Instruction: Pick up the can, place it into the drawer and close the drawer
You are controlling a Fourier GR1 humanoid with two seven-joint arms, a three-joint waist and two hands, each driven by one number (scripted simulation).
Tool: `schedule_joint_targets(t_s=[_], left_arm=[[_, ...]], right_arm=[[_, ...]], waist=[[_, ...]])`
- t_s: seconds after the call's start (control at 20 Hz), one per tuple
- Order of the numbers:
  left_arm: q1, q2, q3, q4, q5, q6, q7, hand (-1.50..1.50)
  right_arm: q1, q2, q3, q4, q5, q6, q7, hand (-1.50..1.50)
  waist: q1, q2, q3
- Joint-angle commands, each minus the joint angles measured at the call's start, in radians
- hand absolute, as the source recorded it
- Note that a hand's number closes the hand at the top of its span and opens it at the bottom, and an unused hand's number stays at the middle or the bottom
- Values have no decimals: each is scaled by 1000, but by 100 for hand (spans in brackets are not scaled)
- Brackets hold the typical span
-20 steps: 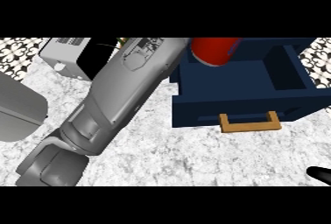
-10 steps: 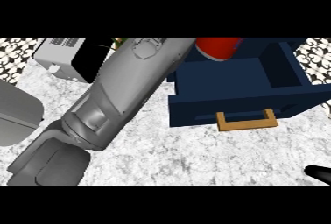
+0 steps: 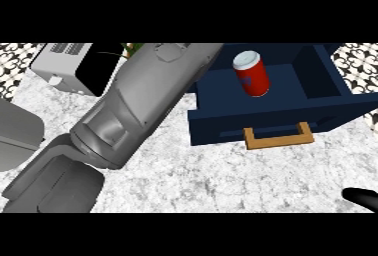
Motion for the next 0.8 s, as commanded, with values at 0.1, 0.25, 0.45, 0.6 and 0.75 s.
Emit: schedule_joint_targets(t_s=[0.1,0.25,0.45,0.6,0.75], left_arm=[[24,0,-4,22,44,43,-69,-150],[25,0,15,32,71,11,-85,-150],[-37,0,24,35,106,32,-54,-150],[-24,0,30,16,133,46,-92,-150],[-6,0,9,15,151,45,-90,-150]], right_arm=[[-27,-48,23,39,74,37,-63,-150],[-29,-54,72,10,147,43,-95,-150],[-100,-99,131,58,270,44,-114,-150],[-108,-125,175,113,378,46,-149,-150],[-152,-162,205,214,478,42,-223,-150]], waist=[[-5,7,0],[4,6,-1],[5,9,-1],[16,5,-1],[21,7,0]])
